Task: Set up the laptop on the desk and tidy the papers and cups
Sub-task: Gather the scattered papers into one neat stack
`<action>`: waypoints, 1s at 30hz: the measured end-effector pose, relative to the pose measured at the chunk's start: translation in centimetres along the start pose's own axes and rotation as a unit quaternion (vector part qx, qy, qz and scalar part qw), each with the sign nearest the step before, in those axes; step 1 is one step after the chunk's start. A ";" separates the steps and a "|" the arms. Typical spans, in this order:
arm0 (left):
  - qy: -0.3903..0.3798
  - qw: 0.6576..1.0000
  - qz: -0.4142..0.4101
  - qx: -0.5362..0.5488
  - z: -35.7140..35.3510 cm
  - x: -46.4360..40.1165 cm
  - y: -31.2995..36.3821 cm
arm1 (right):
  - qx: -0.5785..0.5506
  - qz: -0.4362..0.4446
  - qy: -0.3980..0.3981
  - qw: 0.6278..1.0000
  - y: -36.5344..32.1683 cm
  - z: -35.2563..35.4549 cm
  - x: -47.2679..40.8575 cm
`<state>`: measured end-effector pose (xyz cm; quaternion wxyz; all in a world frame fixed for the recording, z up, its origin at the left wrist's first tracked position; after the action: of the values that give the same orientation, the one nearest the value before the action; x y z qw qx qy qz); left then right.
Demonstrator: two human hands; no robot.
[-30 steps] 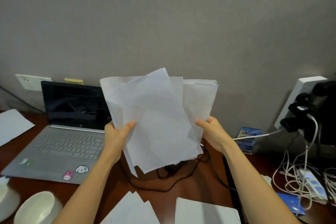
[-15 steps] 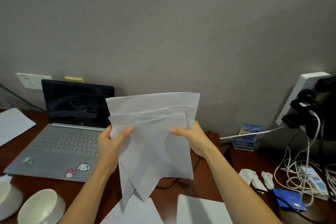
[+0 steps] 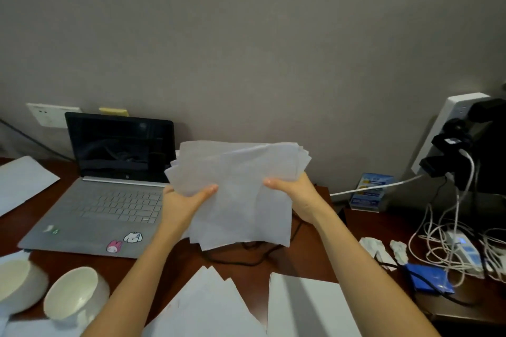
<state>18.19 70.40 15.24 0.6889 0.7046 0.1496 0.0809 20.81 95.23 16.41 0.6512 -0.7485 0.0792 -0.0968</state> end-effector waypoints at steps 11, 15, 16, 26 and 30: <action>-0.093 0.988 0.106 -0.070 -0.4 2.9 -6.5 | -0.002 -0.059 0.076 0.995 5.4 3.0 2.6; -0.031 0.997 0.070 0.016 -0.6 0.8 -2.2 | -0.020 -0.038 0.060 0.997 2.8 2.2 2.2; -0.031 0.997 0.070 0.032 -0.4 0.8 -2.1 | -0.022 -0.041 0.061 0.997 2.9 2.5 2.3; -0.030 0.987 0.152 -0.044 -1.3 4.4 -7.2 | -0.019 -0.122 0.131 0.984 8.3 2.9 4.9; -0.042 0.994 0.097 -0.029 -3.1 4.1 -2.3 | -0.026 -0.095 0.139 0.985 4.0 3.7 4.1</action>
<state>20.81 74.64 12.74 0.7039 0.6980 0.0491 0.1223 25.76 97.17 12.11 0.6017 -0.7488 0.1006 -0.2591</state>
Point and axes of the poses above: each hand's wrist, its own x-axis away from the middle knuckle, its own z-axis out of the back of the hand, y = z × x, the point moved 9 cm from there along -x, towards the middle knuckle, and after that the axes turned 14 degrees about y, right-handed, at the moved point
